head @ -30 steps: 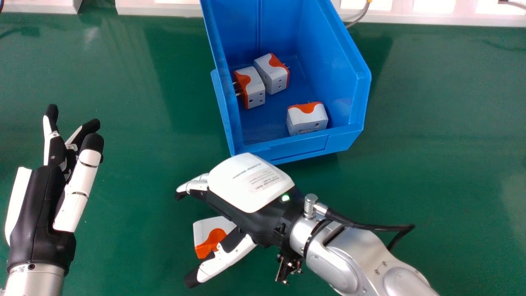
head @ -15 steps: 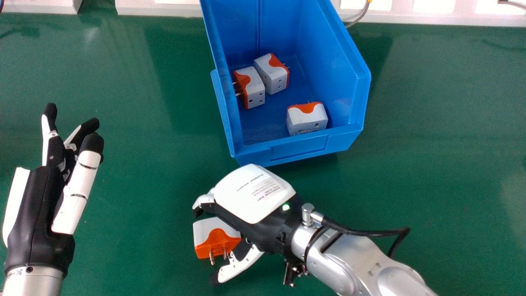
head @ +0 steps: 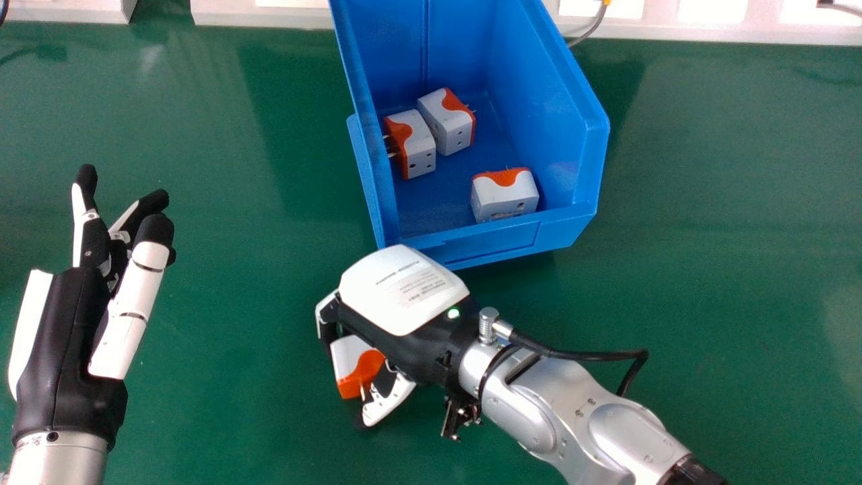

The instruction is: Pick all objects and put in blue box

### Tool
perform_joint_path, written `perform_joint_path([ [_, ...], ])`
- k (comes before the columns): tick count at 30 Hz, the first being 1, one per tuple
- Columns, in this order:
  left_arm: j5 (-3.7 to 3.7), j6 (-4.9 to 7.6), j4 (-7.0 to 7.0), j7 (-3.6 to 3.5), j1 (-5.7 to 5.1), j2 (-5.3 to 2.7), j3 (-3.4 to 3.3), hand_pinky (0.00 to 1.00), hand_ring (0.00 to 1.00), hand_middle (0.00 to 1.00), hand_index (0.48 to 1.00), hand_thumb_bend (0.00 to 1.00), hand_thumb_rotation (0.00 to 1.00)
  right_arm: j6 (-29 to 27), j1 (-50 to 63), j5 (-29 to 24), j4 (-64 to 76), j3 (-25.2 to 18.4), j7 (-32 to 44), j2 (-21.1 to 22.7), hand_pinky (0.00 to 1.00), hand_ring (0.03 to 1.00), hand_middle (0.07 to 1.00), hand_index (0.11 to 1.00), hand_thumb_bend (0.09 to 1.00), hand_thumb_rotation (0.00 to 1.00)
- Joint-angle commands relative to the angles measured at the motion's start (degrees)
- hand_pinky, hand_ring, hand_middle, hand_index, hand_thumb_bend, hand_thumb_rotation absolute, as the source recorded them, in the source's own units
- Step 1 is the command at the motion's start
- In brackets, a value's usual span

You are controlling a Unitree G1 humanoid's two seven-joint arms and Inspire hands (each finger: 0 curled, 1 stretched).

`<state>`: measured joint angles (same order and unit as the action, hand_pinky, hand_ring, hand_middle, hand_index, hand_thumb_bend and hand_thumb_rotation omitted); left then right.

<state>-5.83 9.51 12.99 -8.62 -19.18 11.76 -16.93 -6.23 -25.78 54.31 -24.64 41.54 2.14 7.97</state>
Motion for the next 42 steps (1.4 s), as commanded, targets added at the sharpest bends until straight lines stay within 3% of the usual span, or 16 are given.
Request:
perform_joint_path([
  [1, -0.87, 0.25, 0.75, -0.19, 0.47, 0.16, -0.26, 0.83, 0.9, 0.9, 0.887, 0.59, 0.82, 0.96, 0.9, -0.05, -0.32, 0.29, 1.19, 0.49, 0.18, 0.273, 0.381, 0.481, 0.482, 0.14],
  [3, -1.05, 0.02, 0.49, -0.25, 0.67, 0.31, -0.34, 0.83, 0.9, 0.9, 0.886, 0.6, 0.81, 1.13, 0.76, -0.39, -0.38, 0.37, 1.43, 0.45, 0.19, 0.289, 0.4, 0.482, 0.482, 0.14],
  [5, -0.76, -0.22, 0.64, 0.01, 0.66, 0.41, -0.31, 0.83, 0.9, 0.9, 0.886, 0.58, 0.81, 1.09, 0.78, -0.64, 0.06, 0.36, 1.56, 0.51, 0.18, 0.275, 0.399, 0.485, 0.485, 0.13],
  [8, -0.82, -0.39, 0.5, 0.18, 0.78, 0.39, -0.39, 0.84, 0.9, 0.9, 0.887, 0.58, 0.81, 1.14, 1.0, -1.19, 0.81, 0.12, 1.68, 0.43, 0.17, 0.258, 0.414, 0.526, 0.503, 0.02],
  [13, -0.72, 0.05, 0.02, -0.16, 0.76, 0.85, -0.58, 0.84, 0.91, 0.91, 0.887, 0.58, 0.82, 3.98, 4.71, -3.29, 8.67, -1.58, 4.56, 0.75, 0.17, 0.258, 0.416, 0.528, 0.505, 0.0],
  [17, -0.66, -0.03, -0.54, -0.21, 1.06, 1.26, -0.84, 0.85, 0.91, 0.91, 0.893, 0.59, 0.83, 4.68, 9.5, -5.09, 18.28, -3.41, 7.72, 3.16, 0.15, 0.229, 0.416, 0.518, 0.504, 0.0],
  [21, -0.95, -0.15, -1.03, -0.35, 1.33, 1.56, -1.06, 0.86, 0.91, 0.91, 0.894, 0.6, 0.83, 4.08, 14.71, -5.58, 28.08, -5.59, 9.73, 7.44, 0.13, 0.212, 0.321, 0.479, 0.483, 0.13],
  [25, -0.56, 0.15, -1.18, -0.28, 1.2, 1.83, -1.18, 0.87, 0.91, 0.91, 0.896, 0.58, 0.83, 3.54, 19.84, -6.5, 35.58, -9.54, 9.47, 10.97, 0.08, 0.134, 0.205, 0.471, 0.484, 0.14],
  [28, -0.83, 0.16, -1.75, -0.51, 1.52, 2.03, -1.25, 0.88, 0.92, 0.92, 0.9, 0.57, 0.84, 3.86, 22.36, -6.6, 39.59, -12.59, 9.38, 12.65, 0.08, 0.138, 0.21, 0.47, 0.483, 0.14],
  [35, -0.74, -0.08, -2.52, -0.49, 2.01, 2.27, -1.2, 0.9, 0.92, 0.92, 0.91, 0.55, 0.84, 3.69, 22.67, -5.89, 44.13, -19.15, 6.26, 13.09, 0.07, 0.119, 0.185, 0.469, 0.484, 0.14],
  [42, -0.33, 1.87, -4.59, -0.51, 2.82, 2.5, -1.11, 0.88, 0.92, 0.92, 0.899, 0.56, 0.85, 3.17, 15.89, -6.44, 42.46, -22.84, 3.84, 10.78, 0.06, 0.104, 0.168, 0.469, 0.484, 0.14],
])
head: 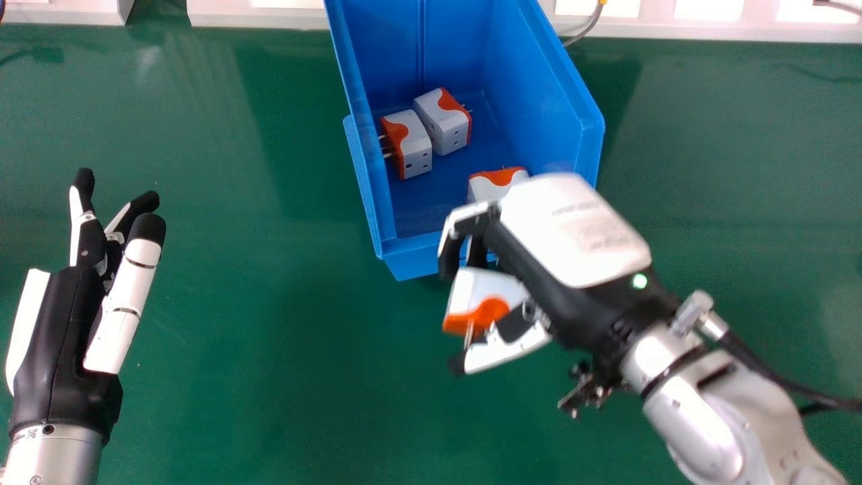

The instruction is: Pick all objects and put in blue box

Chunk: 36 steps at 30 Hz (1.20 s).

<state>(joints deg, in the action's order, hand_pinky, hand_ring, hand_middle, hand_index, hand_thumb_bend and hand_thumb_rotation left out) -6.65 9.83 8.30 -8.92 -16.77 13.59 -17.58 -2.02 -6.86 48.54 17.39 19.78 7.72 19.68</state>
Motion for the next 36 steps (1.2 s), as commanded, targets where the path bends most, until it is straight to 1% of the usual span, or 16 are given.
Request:
perform_joint_path([
  [1, 0.41, 1.82, -0.23, -0.28, 0.53, 0.7, -0.45, 0.88, 0.92, 0.92, 0.9, 0.57, 0.85, -0.94, -4.45, -0.5, -0.64, -1.2, -2.23, -1.32, 0.06, 0.102, 0.164, 0.469, 0.484, 0.14],
  [4, 0.01, 2.68, -0.82, -0.42, 0.7, 0.55, -0.45, 0.88, 0.92, 0.92, 0.902, 0.55, 0.84, -0.97, -9.1, -0.4, -4.56, -1.27, -3.32, -2.3, 0.05, 0.099, 0.162, 0.469, 0.484, 0.14],
  [6, -0.01, 2.75, -0.73, -0.39, 0.62, 0.44, -0.4, 0.87, 0.91, 0.91, 0.903, 0.53, 0.84, -1.1, -11.93, -0.29, -7.0, -1.21, -3.68, -2.68, 0.05, 0.103, 0.169, 0.469, 0.483, 0.14],
  [10, 0.88, 3.31, -0.74, -0.05, 0.39, 0.52, -0.28, 0.86, 0.91, 0.91, 0.905, 0.54, 0.84, -0.59, -18.83, 0.87, -13.65, -0.8, -4.85, -3.65, 0.07, 0.119, 0.19, 0.469, 0.485, 0.14],
  [12, 0.92, 3.54, -0.78, -0.08, 0.33, 0.58, -0.23, 0.86, 0.91, 0.91, 0.905, 0.55, 0.84, -0.75, -22.33, 1.23, -17.87, -0.42, -5.77, -4.01, 0.08, 0.138, 0.215, 0.47, 0.485, 0.14],
  [14, 0.58, 3.47, -0.79, -0.2, 0.27, 0.52, -0.24, 0.86, 0.91, 0.91, 0.904, 0.54, 0.84, -0.53, -26.14, 1.2, -22.61, -0.06, -6.5, -4.72, 0.09, 0.159, 0.243, 0.471, 0.483, 0.14],
  [15, 0.68, 3.44, -0.77, -0.14, 0.24, 0.54, -0.23, 0.86, 0.91, 0.91, 0.903, 0.54, 0.84, -0.32, -28.34, 1.24, -25.48, 0.19, -6.96, -5.17, 0.12, 0.192, 0.284, 0.476, 0.483, 0.14],
  [16, 0.52, 3.38, -0.69, -0.26, 0.17, 0.55, -0.24, 0.86, 0.91, 0.91, 0.901, 0.54, 0.84, -0.19, -30.49, 1.34, -28.35, 0.51, -7.39, -5.55, 0.13, 0.214, 0.311, 0.478, 0.483, 0.14],
  [17, 0.53, 3.11, -0.53, -0.18, 0.1, 0.54, -0.25, 0.87, 0.91, 0.91, 0.901, 0.54, 0.85, -0.2, -32.47, 1.26, -31.26, 0.72, -8.09, -6.0, 0.15, 0.236, 0.336, 0.48, 0.484, 0.14],
  [20, 0.09, 2.45, -0.11, -0.36, -0.05, 0.61, -0.28, 0.88, 0.92, 0.92, 0.909, 0.55, 0.85, 0.29, -37.94, 3.23, -40.41, 2.5, -12.04, -6.99, 0.19, 0.282, 0.371, 0.48, 0.486, 0.14],
  [22, 0.01, 2.64, -0.16, -0.42, -0.12, 0.68, -0.36, 0.88, 0.92, 0.92, 0.905, 0.54, 0.85, 0.4, -41.15, 3.55, -46.3, 3.53, -14.24, -7.65, 0.17, 0.247, 0.332, 0.478, 0.486, 0.14],
  [26, -0.26, 3.05, -0.31, -0.74, -0.44, 0.78, -0.62, 0.88, 0.92, 0.92, 0.902, 0.57, 0.84, 1.16, -46.36, 3.03, -55.48, 4.95, -15.53, -9.06, 0.19, 0.281, 0.378, 0.481, 0.484, 0.14],
  [27, -0.47, 3.34, -0.4, -0.95, -0.48, 0.75, -0.68, 0.88, 0.92, 0.92, 0.901, 0.57, 0.84, 1.5, -47.83, 2.97, -57.77, 5.51, -15.03, -9.35, 0.2, 0.292, 0.389, 0.482, 0.484, 0.14],
  [30, -1.13, 3.7, -0.03, -1.4, -0.97, 0.51, -0.8, 0.88, 0.92, 0.92, 0.906, 0.56, 0.84, 1.15, -51.23, 2.5, -64.46, 6.58, -16.68, -10.43, 0.27, 0.394, 0.475, 0.485, 0.482, 0.15],
  [31, -1.26, 3.84, 0.14, -1.54, -1.21, 0.43, -0.83, 0.89, 0.92, 0.92, 0.909, 0.56, 0.84, 0.87, -52.17, 2.24, -66.7, 6.89, -17.24, -10.82, 0.28, 0.399, 0.48, 0.486, 0.483, 0.15],
  [36, -0.91, 3.38, 1.36, -1.26, -2.1, 0.12, -0.76, 0.88, 0.91, 0.92, 0.904, 0.53, 0.84, -0.48, -55.52, 0.33, -75.23, 7.82, -18.17, -12.17, 0.34, 0.472, 0.546, 0.489, 0.488, 0.14],
])
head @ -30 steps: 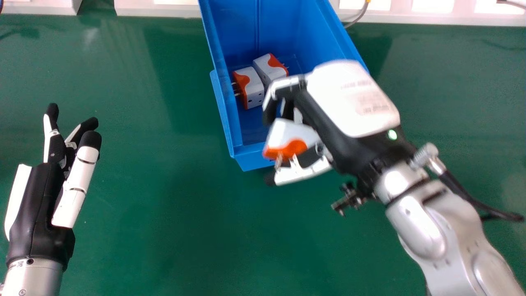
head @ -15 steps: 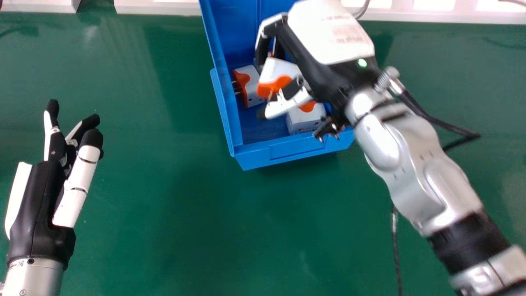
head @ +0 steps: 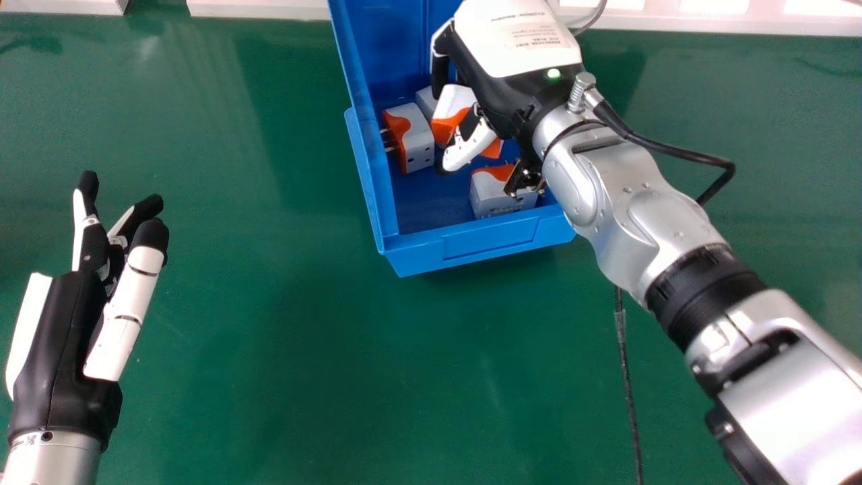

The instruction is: Pick all objects and put in blue box

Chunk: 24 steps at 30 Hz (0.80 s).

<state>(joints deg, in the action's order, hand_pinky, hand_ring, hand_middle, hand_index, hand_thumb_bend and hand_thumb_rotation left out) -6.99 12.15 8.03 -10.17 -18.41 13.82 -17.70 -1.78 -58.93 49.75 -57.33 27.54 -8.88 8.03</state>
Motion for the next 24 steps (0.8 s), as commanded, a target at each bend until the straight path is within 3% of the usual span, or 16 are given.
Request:
perform_joint_path([
  [1, -0.28, 1.2, 1.67, 0.08, -0.57, -0.05, -0.61, 0.88, 0.92, 0.92, 0.904, 0.53, 0.84, -0.85, -3.77, -1.05, -1.66, 0.31, -2.13, -0.7, 0.34, 0.477, 0.549, 0.489, 0.489, 0.14],
  [5, 0.06, 1.47, 1.97, 0.18, -0.85, -0.04, -0.43, 0.88, 0.92, 0.93, 0.901, 0.54, 0.85, -0.46, -4.72, -1.83, -5.61, 0.72, -2.82, -1.73, 0.32, 0.448, 0.516, 0.486, 0.497, 0.13],
  [9, 0.02, 0.8, 2.73, 0.43, -0.96, -0.36, -0.2, 0.87, 0.92, 0.92, 0.896, 0.54, 0.84, 1.54, -5.37, -0.1, -6.97, 3.4, -2.12, -1.75, 0.39, 0.504, 0.603, 0.492, 0.5, 0.15],
  [12, 0.61, 0.32, 2.95, 0.93, -0.87, -0.41, -0.08, 0.87, 0.91, 0.91, 0.897, 0.55, 0.84, 3.03, -5.5, -0.05, -6.51, 4.63, -0.06, -1.73, 0.63, 0.76, 0.813, 0.764, 0.573, 0.38],
  [15, 0.9, 0.32, 2.77, 1.15, -0.58, -0.41, 0.08, 0.87, 0.91, 0.91, 0.897, 0.57, 0.85, 4.41, -5.45, 0.0, -6.24, 5.45, 0.65, -1.9, 0.8, 0.931, 0.967, 0.933, 0.63, 0.55],
  [18, 0.98, 0.72, 2.43, 1.35, -0.24, -0.53, 0.22, 0.86, 0.91, 0.91, 0.896, 0.57, 0.84, 5.49, -5.33, 0.05, -5.9, 6.05, 0.59, -2.03, 0.88, 0.991, 0.996, 0.99, 0.676, 0.68],
  [24, 0.58, 0.79, 1.98, 1.11, 0.13, -0.64, 0.34, 0.86, 0.91, 0.91, 0.902, 0.57, 0.83, 7.05, -5.32, -0.27, -5.25, 6.85, 1.5, -2.09, 0.93, 1.0, 1.0, 1.0, 0.699, 0.78],
])
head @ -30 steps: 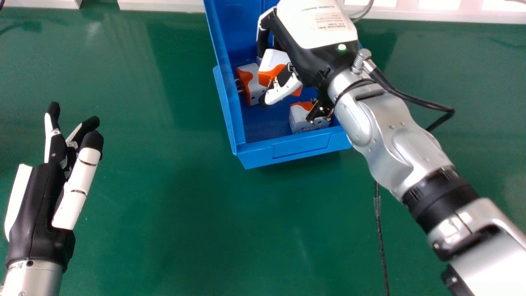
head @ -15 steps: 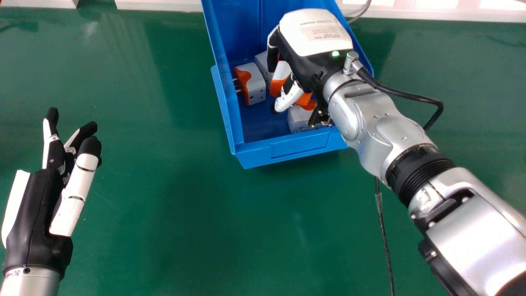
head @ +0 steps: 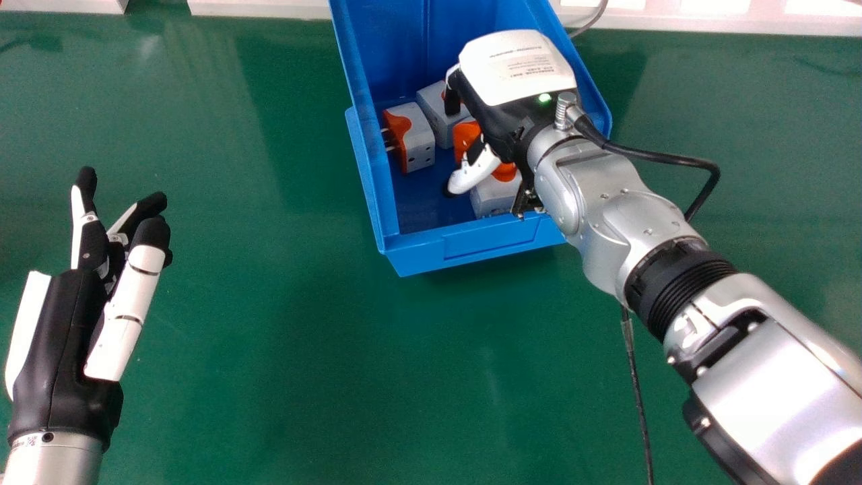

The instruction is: Pick all objects and put in blue box

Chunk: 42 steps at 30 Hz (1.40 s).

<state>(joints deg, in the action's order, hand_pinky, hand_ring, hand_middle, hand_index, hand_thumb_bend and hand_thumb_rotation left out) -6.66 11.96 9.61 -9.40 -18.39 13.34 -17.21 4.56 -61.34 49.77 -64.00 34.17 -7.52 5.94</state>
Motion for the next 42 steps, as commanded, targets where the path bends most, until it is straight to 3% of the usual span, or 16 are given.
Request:
perform_joint_path([
  [1, 0.24, 0.99, 0.3, 0.35, 0.19, -0.17, -0.16, 0.86, 0.91, 0.91, 0.903, 0.57, 0.83, 0.86, -2.84, -0.47, 1.55, 0.1, 0.27, -0.04, 0.93, 1.0, 1.0, 1.0, 0.698, 0.79],
  [7, 0.67, 1.26, 0.1, 0.5, 0.36, -0.23, -0.07, 0.85, 0.9, 0.91, 0.897, 0.56, 0.84, 2.0, -2.33, -0.67, 2.58, 0.05, 0.36, -0.09, 0.95, 1.0, 1.0, 1.0, 0.705, 0.79],
  [10, 1.13, 0.41, 0.92, 0.91, 0.09, -0.39, 0.11, 0.85, 0.9, 0.91, 0.901, 0.56, 0.84, 2.48, -2.08, -0.8, 3.2, -0.02, 0.35, 0.0, 0.96, 1.0, 1.0, 1.0, 0.694, 0.78],
  [14, 1.03, 0.29, 0.64, 1.04, 0.37, -0.4, 0.19, 0.86, 0.91, 0.91, 0.9, 0.57, 0.84, 2.54, -0.76, -0.73, 5.33, -0.01, -0.57, 0.79, 0.96, 1.0, 1.0, 1.0, 0.527, 0.75],
  [18, 0.88, 0.67, -0.2, 0.61, 0.89, 0.04, 0.15, 0.86, 0.91, 0.91, 0.898, 0.57, 0.83, 3.08, 2.41, 0.13, 10.42, 0.03, -3.67, 1.98, 0.92, 1.0, 1.0, 1.0, 0.411, 0.71],
  [22, 0.65, 0.42, -0.96, 0.4, 1.49, 0.31, -0.04, 0.86, 0.91, 0.91, 0.9, 0.59, 0.83, 5.57, 6.66, 0.74, 18.95, -0.72, -4.33, 3.22, 0.93, 1.0, 1.0, 1.0, 0.354, 0.66],
  [24, 0.97, 0.66, -1.36, 0.43, 1.7, 0.48, -0.09, 0.86, 0.91, 0.91, 0.9, 0.59, 0.83, 7.33, 10.04, 1.35, 26.22, -1.32, -3.68, 4.49, 0.93, 1.0, 1.0, 0.995, 0.338, 0.62],
  [27, 0.73, 1.57, -2.29, -0.17, 2.09, 0.91, -0.25, 0.86, 0.91, 0.91, 0.9, 0.57, 0.83, 9.09, 16.67, 2.89, 39.66, -2.22, -3.04, 7.63, 0.92, 1.0, 1.0, 0.99, 0.315, 0.6],
  [29, 0.37, 1.76, -2.62, -0.44, 2.25, 0.99, -0.42, 0.86, 0.91, 0.91, 0.9, 0.56, 0.83, 10.09, 20.72, 3.95, 47.17, -2.76, -2.44, 9.38, 0.89, 0.998, 1.0, 0.981, 0.306, 0.61],
  [31, 0.17, 1.5, -2.51, -0.5, 2.23, 0.93, -0.62, 0.86, 0.91, 0.9, 0.899, 0.56, 0.83, 10.84, 25.98, 5.29, 55.79, -3.75, -1.58, 11.38, 0.92, 1.0, 1.0, 0.995, 0.284, 0.7],
  [34, -0.27, 1.33, -2.58, -0.93, 2.19, 1.12, -0.83, 0.89, 0.92, 0.91, 0.907, 0.55, 0.83, 11.0, 33.44, 6.47, 65.71, -5.49, -1.75, 13.25, 0.88, 0.97, 1.0, 0.985, 0.282, 0.75],
  [36, -0.14, 1.42, -2.89, -0.86, 2.26, 1.26, -0.95, 0.89, 0.92, 0.92, 0.909, 0.55, 0.84, 9.89, 38.15, 5.74, 70.3, -7.01, -2.74, 13.82, 0.85, 0.965, 1.0, 0.979, 0.284, 0.76],
  [38, -0.04, 1.38, -2.8, -0.65, 2.2, 1.21, -1.0, 0.89, 0.92, 0.92, 0.906, 0.56, 0.84, 7.94, 42.83, 4.67, 73.4, -8.54, -4.19, 14.48, 0.83, 0.962, 0.999, 0.973, 0.293, 0.84],
  [42, -0.13, 0.96, -2.32, -0.4, 1.99, 1.04, -1.08, 0.89, 0.92, 0.92, 0.901, 0.55, 0.84, 1.6, 53.11, -0.55, 79.68, -12.6, -6.55, 15.14, 0.88, 0.982, 1.0, 0.974, 0.308, 0.92],
])
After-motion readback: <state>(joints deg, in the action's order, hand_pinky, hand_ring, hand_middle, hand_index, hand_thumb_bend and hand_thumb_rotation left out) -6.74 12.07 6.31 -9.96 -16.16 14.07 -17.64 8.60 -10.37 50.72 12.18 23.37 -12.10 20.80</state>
